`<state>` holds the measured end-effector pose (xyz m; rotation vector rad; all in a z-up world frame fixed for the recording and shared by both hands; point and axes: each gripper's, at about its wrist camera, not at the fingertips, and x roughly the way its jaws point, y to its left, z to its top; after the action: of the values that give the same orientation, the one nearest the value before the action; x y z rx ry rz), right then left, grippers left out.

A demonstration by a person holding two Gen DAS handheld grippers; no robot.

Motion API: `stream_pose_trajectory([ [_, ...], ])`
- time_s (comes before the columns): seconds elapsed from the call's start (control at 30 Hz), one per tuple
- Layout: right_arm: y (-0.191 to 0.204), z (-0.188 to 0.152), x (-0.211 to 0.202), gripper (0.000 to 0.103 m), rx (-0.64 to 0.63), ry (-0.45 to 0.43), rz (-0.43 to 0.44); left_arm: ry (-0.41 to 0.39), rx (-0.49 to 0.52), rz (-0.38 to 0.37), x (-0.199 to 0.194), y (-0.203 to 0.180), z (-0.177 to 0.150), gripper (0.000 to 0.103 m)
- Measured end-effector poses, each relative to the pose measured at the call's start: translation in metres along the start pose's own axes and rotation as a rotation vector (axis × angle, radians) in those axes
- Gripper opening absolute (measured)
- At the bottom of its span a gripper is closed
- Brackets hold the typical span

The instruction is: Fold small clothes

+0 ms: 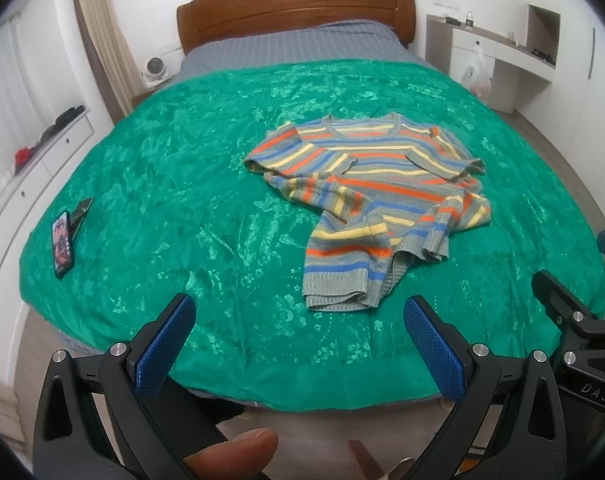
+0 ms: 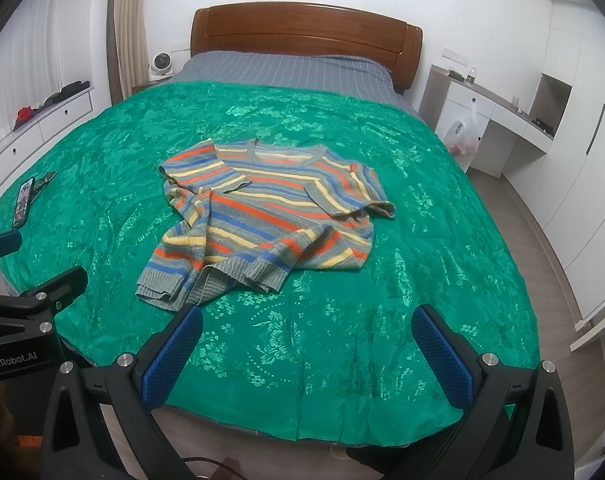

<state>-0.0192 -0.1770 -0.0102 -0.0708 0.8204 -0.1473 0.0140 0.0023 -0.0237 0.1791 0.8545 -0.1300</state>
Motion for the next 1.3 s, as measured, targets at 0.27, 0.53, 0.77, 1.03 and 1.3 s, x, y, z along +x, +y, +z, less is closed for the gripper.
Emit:
stream_pose_trajectory([
  [0.27, 0.001, 0.000, 0.000, 0.103, 0.001, -0.002, -0.008, -0.002, 0.006, 0.003, -0.002, 0.000, -0.001, 0.103],
  [0.53, 0.002, 0.000, 0.000, 0.103, -0.002, -0.001, -0.010, 0.005, 0.012, -0.003, -0.001, -0.001, -0.002, 0.103],
  [0.77, -0.001, -0.001, -0.003, 0.103, 0.007, -0.009, -0.044, 0.041, 0.009, -0.019, 0.004, 0.001, -0.004, 0.103],
  [1.03, -0.008, 0.003, -0.005, 0.103, 0.024, -0.011, -0.105, 0.050, -0.015, -0.011, 0.006, 0.009, -0.006, 0.103],
  [1.3, -0.018, 0.003, -0.003, 0.103, 0.042, 0.002, -0.163, 0.029, -0.035, -0.026, 0.004, 0.013, -0.002, 0.103],
])
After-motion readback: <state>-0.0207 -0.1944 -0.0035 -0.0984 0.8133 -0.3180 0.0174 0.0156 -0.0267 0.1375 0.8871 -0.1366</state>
